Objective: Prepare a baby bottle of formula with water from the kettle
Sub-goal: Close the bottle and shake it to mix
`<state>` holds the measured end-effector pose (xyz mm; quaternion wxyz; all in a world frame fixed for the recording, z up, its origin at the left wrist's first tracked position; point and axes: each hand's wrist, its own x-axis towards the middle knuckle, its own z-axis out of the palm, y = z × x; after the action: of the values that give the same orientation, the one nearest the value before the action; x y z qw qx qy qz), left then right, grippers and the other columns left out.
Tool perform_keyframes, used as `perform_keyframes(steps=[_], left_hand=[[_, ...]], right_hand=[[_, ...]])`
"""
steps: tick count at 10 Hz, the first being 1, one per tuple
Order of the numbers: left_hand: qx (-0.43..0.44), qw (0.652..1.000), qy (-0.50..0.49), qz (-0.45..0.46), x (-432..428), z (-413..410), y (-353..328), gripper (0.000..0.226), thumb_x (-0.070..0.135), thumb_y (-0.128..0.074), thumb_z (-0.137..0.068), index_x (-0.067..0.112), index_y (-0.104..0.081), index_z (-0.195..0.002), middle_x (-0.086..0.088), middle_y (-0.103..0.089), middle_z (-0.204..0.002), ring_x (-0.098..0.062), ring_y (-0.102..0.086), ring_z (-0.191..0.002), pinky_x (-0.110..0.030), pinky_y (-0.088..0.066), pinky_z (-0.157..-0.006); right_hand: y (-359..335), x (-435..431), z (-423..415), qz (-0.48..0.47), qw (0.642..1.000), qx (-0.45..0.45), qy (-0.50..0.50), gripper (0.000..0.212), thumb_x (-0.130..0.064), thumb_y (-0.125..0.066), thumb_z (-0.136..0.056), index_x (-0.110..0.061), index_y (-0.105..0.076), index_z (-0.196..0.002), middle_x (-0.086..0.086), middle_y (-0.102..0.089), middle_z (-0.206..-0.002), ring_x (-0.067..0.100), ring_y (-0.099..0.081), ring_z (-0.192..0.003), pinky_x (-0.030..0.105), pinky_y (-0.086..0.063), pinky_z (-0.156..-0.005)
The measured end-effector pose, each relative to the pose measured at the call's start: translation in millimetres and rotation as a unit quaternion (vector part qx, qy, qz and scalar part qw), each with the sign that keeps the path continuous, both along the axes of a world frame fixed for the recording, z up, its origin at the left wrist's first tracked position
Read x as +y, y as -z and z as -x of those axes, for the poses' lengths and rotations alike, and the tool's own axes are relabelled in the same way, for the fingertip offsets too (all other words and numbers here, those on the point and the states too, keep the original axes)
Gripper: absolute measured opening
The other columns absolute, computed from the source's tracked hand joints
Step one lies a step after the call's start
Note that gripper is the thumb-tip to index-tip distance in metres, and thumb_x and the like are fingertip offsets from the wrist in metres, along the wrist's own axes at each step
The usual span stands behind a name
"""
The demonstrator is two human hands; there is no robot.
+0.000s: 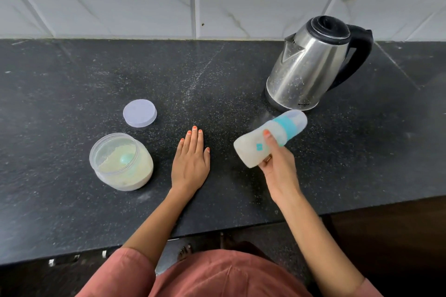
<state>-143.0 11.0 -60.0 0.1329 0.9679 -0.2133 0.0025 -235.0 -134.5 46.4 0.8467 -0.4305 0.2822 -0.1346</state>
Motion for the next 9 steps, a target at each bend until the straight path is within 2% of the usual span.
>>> perform_keyframes(steps=[1, 2, 3, 4, 5, 6, 7, 8, 9], left_hand=[[-0.001, 1.0, 0.0, 0.0, 1, 0, 0, 0.053, 0.03, -0.022, -0.101, 0.007, -0.009, -0.147, -0.009, -0.006, -0.157, -0.021, -0.006, -0.145, -0.031, 0.001, -0.116], [0.0, 1.0, -0.001, 0.0, 0, 0, 0, 0.053, 0.03, -0.022, -0.101, 0.008, -0.009, -0.147, -0.009, -0.006, -0.157, -0.02, -0.005, -0.145, -0.031, 0.002, -0.116], [-0.002, 1.0, 0.0, 0.002, 0, 0, 0, 0.053, 0.031, -0.02, -0.101, 0.008, -0.009, -0.147, -0.008, -0.005, -0.157, -0.02, -0.004, -0.145, -0.03, 0.002, -0.116], [-0.003, 1.0, -0.001, 0.001, 0, 1, 0, 0.053, 0.031, -0.02, -0.101, 0.008, -0.008, -0.147, -0.008, -0.005, -0.157, -0.02, -0.004, -0.145, -0.03, 0.002, -0.116], [0.001, 1.0, -0.001, 0.003, 1, 0, 0, 0.053, 0.03, -0.022, -0.101, 0.008, -0.009, -0.147, -0.008, -0.006, -0.157, -0.02, -0.005, -0.145, -0.031, 0.002, -0.116], [0.0, 1.0, -0.002, 0.002, 1, 0, 0, 0.053, 0.03, -0.022, -0.1, 0.008, -0.009, -0.147, -0.009, -0.006, -0.157, -0.02, -0.005, -0.145, -0.031, 0.001, -0.116], [0.0, 1.0, 0.001, 0.009, 1, 0, 1, 0.053, 0.03, -0.023, -0.101, 0.007, -0.01, -0.147, -0.009, -0.007, -0.157, -0.02, -0.006, -0.145, -0.031, 0.001, -0.116], [0.002, 1.0, 0.003, 0.014, 0, 0, 0, 0.053, 0.03, -0.024, -0.1, 0.007, -0.012, -0.147, -0.009, -0.009, -0.157, -0.021, -0.007, -0.145, -0.032, -0.001, -0.116], [0.001, 1.0, 0.001, 0.015, 1, 0, 1, 0.053, 0.028, -0.027, -0.1, 0.006, -0.014, -0.146, -0.011, -0.011, -0.156, -0.023, -0.01, -0.145, -0.032, -0.002, -0.116]], right_hand=[[3, 10, 13, 0.119, 0.981, 0.049, -0.146, 0.024, -0.025, -0.072, -0.06, -0.02, -0.069, -0.083, -0.006, -0.075, -0.081, 0.009, -0.069, -0.08, 0.023, -0.057, -0.069], [1, 7, 18, 0.16, 0.967, 0.06, -0.188, 0.017, -0.016, -0.074, -0.061, -0.02, -0.071, -0.078, -0.004, -0.075, -0.08, 0.009, -0.069, -0.078, 0.022, -0.057, -0.069], [-4, -6, 4, 0.027, 0.999, 0.02, -0.032, 0.014, -0.017, -0.066, -0.074, -0.018, -0.066, -0.087, -0.008, -0.074, -0.079, 0.006, -0.069, -0.077, 0.022, -0.056, -0.063], [-3, -4, -2, 0.009, 0.999, 0.007, 0.038, 0.01, -0.017, -0.063, -0.08, -0.02, -0.064, -0.09, -0.011, -0.073, -0.079, 0.003, -0.068, -0.077, 0.021, -0.056, -0.064], [5, 13, 14, 0.108, 0.987, 0.055, -0.105, 0.017, -0.017, -0.071, -0.065, -0.019, -0.069, -0.082, -0.005, -0.074, -0.079, 0.007, -0.069, -0.078, 0.022, -0.057, -0.068], [4, 12, 19, 0.145, 0.974, 0.069, -0.159, 0.02, -0.019, -0.074, -0.059, -0.02, -0.071, -0.078, -0.004, -0.075, -0.08, 0.01, -0.069, -0.08, 0.023, -0.057, -0.071], [-2, -3, 3, 0.028, 0.999, 0.025, -0.022, 0.013, -0.02, -0.067, -0.072, -0.019, -0.067, -0.085, -0.009, -0.074, -0.079, 0.005, -0.068, -0.078, 0.023, -0.057, -0.068], [-2, -4, -3, 0.034, 0.998, 0.008, 0.047, 0.012, -0.017, -0.063, -0.081, -0.022, -0.064, -0.092, -0.01, -0.072, -0.086, 0.004, -0.067, -0.082, 0.024, -0.056, -0.073], [1, 11, 8, 0.149, 0.984, 0.031, -0.09, 0.016, -0.012, -0.07, -0.07, -0.021, -0.068, -0.083, -0.007, -0.073, -0.081, 0.006, -0.068, -0.079, 0.024, -0.056, -0.073]])
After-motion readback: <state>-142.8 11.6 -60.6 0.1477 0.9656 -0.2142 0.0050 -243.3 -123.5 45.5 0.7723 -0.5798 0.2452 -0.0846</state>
